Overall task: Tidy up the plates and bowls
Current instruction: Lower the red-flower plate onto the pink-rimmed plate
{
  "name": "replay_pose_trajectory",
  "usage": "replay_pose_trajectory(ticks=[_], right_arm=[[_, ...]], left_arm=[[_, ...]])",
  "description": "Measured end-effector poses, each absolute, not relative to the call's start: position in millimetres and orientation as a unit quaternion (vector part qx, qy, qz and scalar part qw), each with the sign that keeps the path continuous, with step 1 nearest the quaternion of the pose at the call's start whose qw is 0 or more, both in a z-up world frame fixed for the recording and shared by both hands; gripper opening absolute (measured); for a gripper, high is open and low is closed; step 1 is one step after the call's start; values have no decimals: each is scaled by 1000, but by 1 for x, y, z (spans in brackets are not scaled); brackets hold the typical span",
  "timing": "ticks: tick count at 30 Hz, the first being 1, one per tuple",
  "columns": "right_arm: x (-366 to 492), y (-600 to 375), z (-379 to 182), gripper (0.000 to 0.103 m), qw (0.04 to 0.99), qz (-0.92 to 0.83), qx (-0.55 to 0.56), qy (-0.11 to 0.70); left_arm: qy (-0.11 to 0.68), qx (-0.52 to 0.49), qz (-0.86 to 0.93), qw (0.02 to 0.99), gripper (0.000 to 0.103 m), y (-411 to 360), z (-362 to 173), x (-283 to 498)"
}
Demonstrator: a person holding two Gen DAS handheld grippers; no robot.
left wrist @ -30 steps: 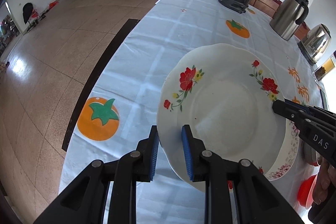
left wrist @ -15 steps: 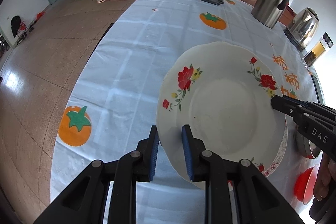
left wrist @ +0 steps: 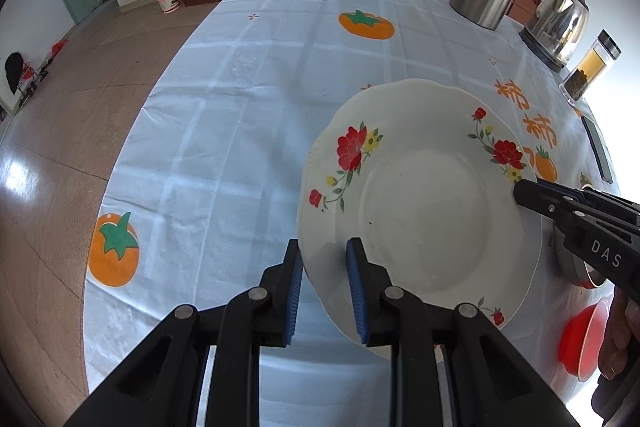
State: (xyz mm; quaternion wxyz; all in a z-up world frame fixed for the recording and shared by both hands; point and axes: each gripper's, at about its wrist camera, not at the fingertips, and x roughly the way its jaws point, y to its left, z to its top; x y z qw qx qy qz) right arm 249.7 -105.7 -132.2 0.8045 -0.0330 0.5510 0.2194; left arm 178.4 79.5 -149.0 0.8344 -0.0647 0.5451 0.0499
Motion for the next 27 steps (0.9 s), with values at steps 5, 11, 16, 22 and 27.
replay_pose_trajectory(ticks=[5,11,16,22,27], right_arm=[[249,-119,-135,16,805,208,-27,555],[249,-130,-139,16,804,199,-23,560],[249,-135,-143,16,803,194,-21,563],[249,-138,-148,16,801,191,-19,568],[249,-139,-153,17,799,189,-20,571]], left_arm=[[548,-56,40,834,25,68,-152,182],[552,-50,30,832,25,58,-155,184],[555,-46,25,830,25,52,-158,185],[559,-45,22,828,24,50,-162,185],[564,-47,19,824,24,49,-167,185]])
